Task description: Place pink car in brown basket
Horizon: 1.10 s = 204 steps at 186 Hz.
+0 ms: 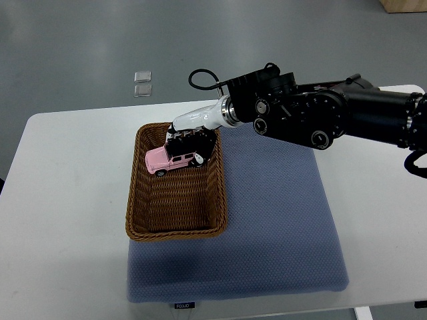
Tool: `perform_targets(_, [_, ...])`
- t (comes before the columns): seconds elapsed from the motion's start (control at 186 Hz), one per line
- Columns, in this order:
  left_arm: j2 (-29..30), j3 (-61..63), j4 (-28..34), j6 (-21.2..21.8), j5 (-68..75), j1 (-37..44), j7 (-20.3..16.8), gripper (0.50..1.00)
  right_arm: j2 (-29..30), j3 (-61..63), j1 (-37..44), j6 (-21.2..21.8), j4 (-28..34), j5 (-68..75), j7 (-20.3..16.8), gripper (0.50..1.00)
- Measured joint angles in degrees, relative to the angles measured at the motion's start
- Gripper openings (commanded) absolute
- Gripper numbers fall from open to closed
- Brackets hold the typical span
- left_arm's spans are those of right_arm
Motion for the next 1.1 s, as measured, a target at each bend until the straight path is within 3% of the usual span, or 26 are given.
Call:
perform_targets(0.274, [0.00, 0.00, 0.00, 0.00, 0.02, 0.00, 0.00, 1.000, 1.95, 0.03, -4.08, -1.26, -1.54, -0.03, 0.00, 0.543])
perform_targets(0.366, [0.00, 0.00, 0.00, 0.00, 0.03, 0.00, 0.00, 1.000, 2.00, 0.04, -4.39, -1.54, -1.55, -0.03, 0.11, 0.603])
perform_targets(0.425, [0.00, 0.00, 0.00, 0.00, 0.03, 0.00, 0.00, 1.000, 2.02, 0.06, -4.44, -1.61, -1.54, -0.02, 0.20, 0.676])
perform_targets(0.672, [0.00, 0.00, 0.00, 0.00, 0.02, 0.00, 0.00, 1.000, 2.03, 0.09, -4.63, -1.77, -1.46, 0.04, 0.38, 0.885])
perform_targets(1.098, [0.00, 0.00, 0.00, 0.00, -0.01, 0.00, 0.00, 1.000, 2.03, 1.26, -3.51, -1.48, -1.30, 0.15, 0.43, 0.903])
